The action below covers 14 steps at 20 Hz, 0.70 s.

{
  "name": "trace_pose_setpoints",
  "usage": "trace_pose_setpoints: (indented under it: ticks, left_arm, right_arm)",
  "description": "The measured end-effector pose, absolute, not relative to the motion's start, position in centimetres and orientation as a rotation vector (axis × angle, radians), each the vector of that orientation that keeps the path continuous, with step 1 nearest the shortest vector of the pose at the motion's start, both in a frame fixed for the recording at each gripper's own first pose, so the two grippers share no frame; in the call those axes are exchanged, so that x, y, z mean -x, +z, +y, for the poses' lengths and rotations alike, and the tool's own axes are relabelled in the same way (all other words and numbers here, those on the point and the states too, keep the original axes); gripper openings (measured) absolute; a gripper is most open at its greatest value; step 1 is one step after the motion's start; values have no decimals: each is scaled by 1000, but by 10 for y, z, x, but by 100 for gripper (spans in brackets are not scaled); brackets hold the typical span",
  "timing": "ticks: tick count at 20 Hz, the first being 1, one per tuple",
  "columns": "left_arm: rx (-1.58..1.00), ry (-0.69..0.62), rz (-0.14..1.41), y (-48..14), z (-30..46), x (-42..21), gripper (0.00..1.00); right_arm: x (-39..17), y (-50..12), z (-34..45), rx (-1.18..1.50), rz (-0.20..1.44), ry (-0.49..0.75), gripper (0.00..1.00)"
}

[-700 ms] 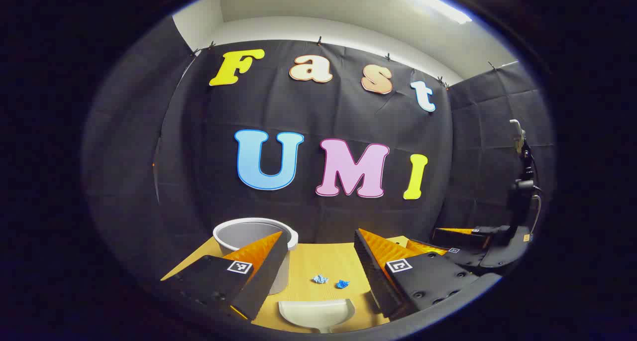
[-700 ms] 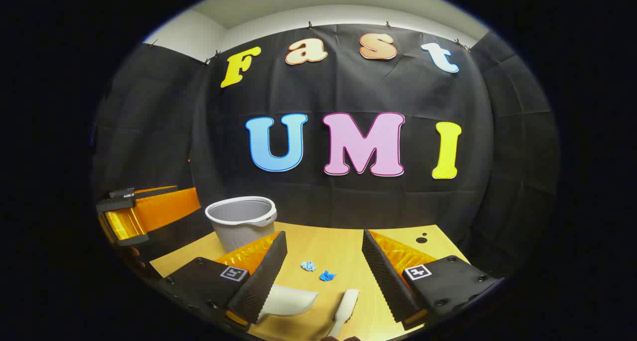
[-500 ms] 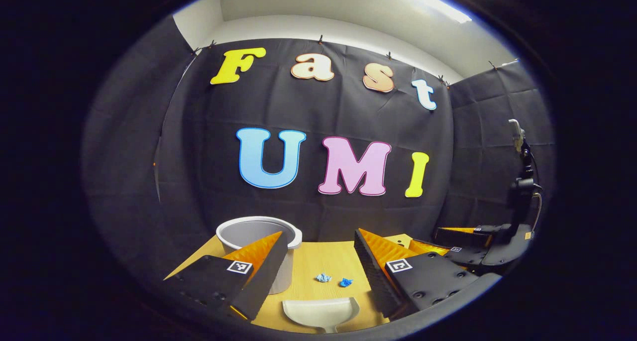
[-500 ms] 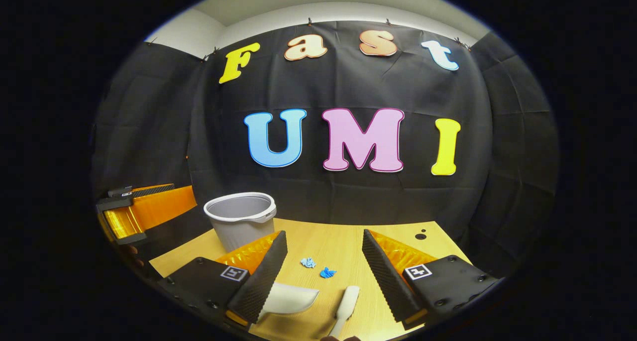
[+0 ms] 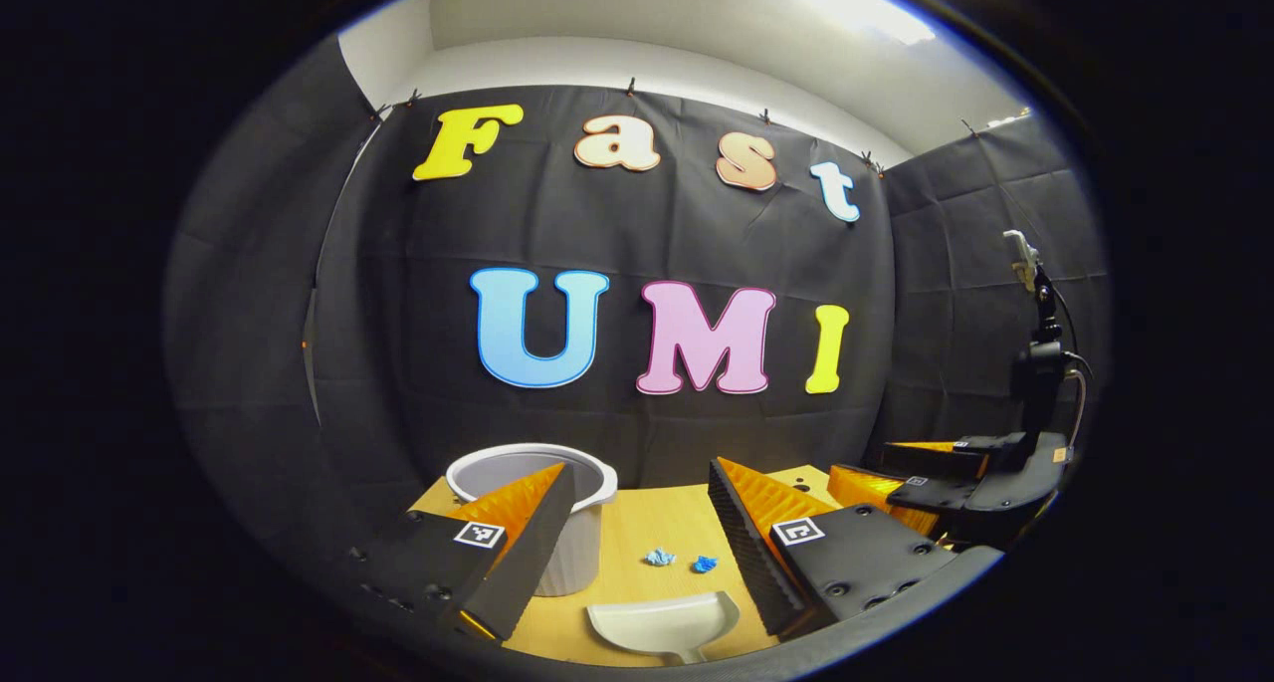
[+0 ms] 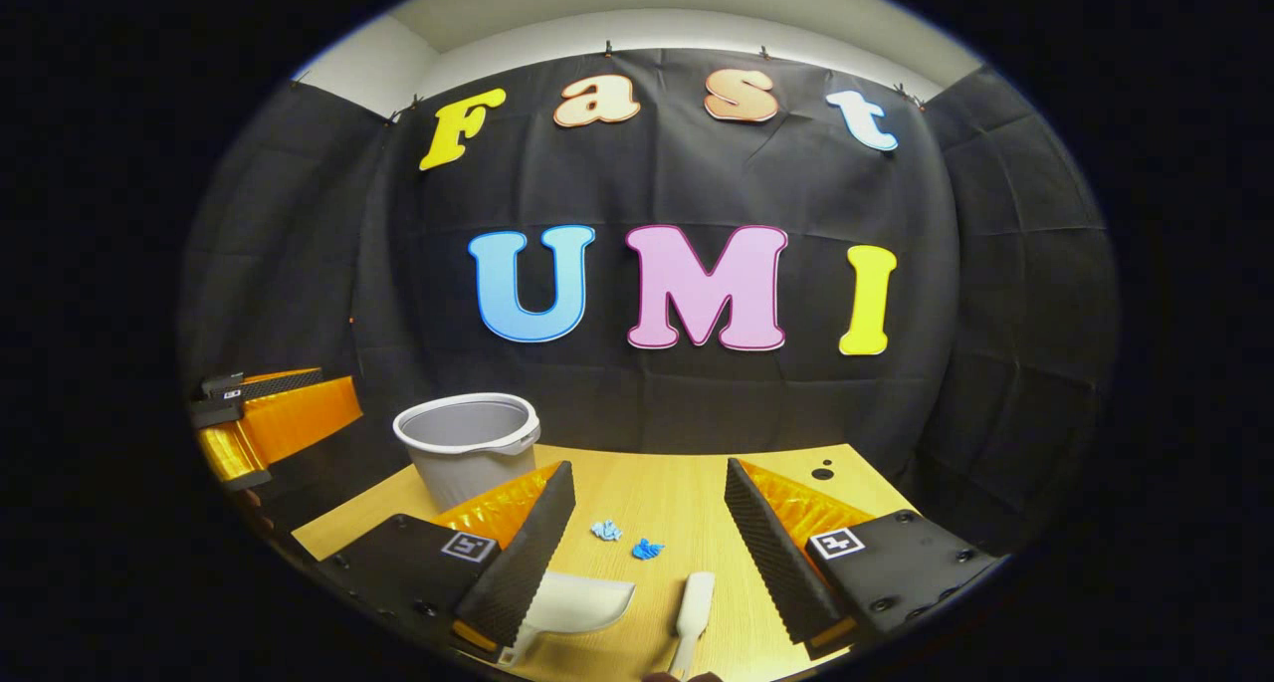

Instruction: Pick up the small broom and dustpan from the desktop, sweep the trash into the dustpan with the broom, and then empty the trash into the garbage bin.

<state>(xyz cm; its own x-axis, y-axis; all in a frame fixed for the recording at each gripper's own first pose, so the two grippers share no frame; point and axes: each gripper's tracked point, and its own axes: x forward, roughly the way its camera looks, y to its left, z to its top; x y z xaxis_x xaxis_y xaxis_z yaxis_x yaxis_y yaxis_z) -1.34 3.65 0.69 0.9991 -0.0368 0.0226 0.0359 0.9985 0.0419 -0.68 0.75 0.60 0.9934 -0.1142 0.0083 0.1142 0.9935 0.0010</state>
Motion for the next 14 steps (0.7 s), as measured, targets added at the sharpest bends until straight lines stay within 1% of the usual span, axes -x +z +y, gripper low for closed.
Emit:
trace_pose_setpoints:
  ticks: [4, 6, 8, 9, 11, 14]
  left_arm:
    - [29, -62, -38, 8, 39, 16, 80]
    - [64, -105, -25, 3, 29, 14, 80]
    - [57, -119, -6, -1, 23, 9, 80]
    - [33, -111, 13, -5, 25, 7, 80]
    - [1, -40, 17, -6, 37, 3, 80]
    - [34, -45, -6, -2, 28, 3, 80]
  right_arm:
    - [9, 12, 6, -1, -11, -147, 98]
    - [10, 17, 7, 9, -26, -148, 98]
    - [4, 18, 8, 27, -34, -137, 98]
    - [2, 16, 8, 27, -30, -130, 98]
    - [-1, 15, 10, 15, -18, -112, 98]
    - [-6, 17, 0, 34, -31, -112, 98]
